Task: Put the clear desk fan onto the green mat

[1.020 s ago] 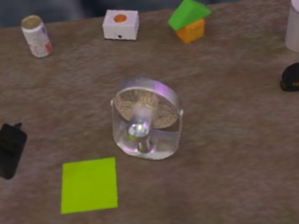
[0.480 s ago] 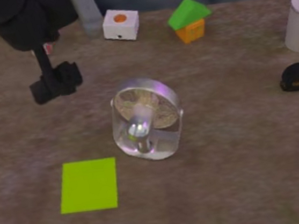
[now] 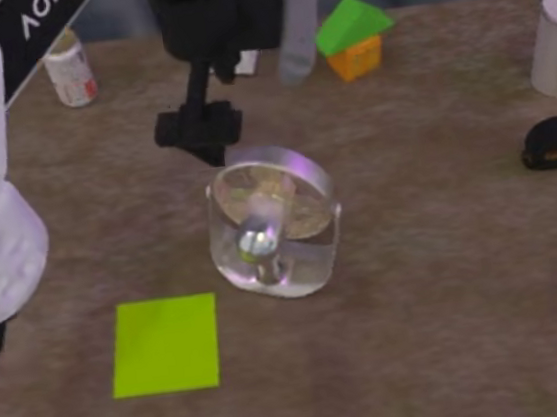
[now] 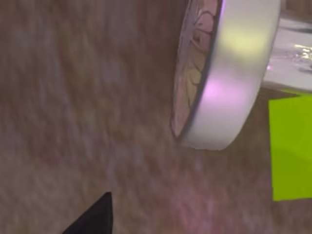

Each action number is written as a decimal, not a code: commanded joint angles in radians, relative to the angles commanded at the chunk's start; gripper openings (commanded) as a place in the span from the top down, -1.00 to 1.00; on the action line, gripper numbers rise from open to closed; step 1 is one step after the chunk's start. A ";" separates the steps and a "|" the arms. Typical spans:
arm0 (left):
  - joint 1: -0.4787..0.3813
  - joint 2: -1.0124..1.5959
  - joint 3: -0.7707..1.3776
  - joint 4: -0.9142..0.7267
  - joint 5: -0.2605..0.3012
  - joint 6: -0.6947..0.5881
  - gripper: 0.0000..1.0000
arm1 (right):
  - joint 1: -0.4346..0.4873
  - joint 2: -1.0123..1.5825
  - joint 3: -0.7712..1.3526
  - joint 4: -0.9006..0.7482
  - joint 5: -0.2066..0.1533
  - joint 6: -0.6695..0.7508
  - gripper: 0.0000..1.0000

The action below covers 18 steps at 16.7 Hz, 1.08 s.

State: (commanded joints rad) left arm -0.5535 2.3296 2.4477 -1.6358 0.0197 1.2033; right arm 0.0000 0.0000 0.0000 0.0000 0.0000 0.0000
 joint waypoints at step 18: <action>-0.046 0.158 0.101 0.004 -0.014 0.116 -1.00 | 0.000 0.000 0.000 0.000 0.000 0.000 -1.00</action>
State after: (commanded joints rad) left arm -0.5997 2.4875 2.5489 -1.6321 0.0053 1.3189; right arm 0.0000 0.0000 0.0000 0.0000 0.0000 0.0000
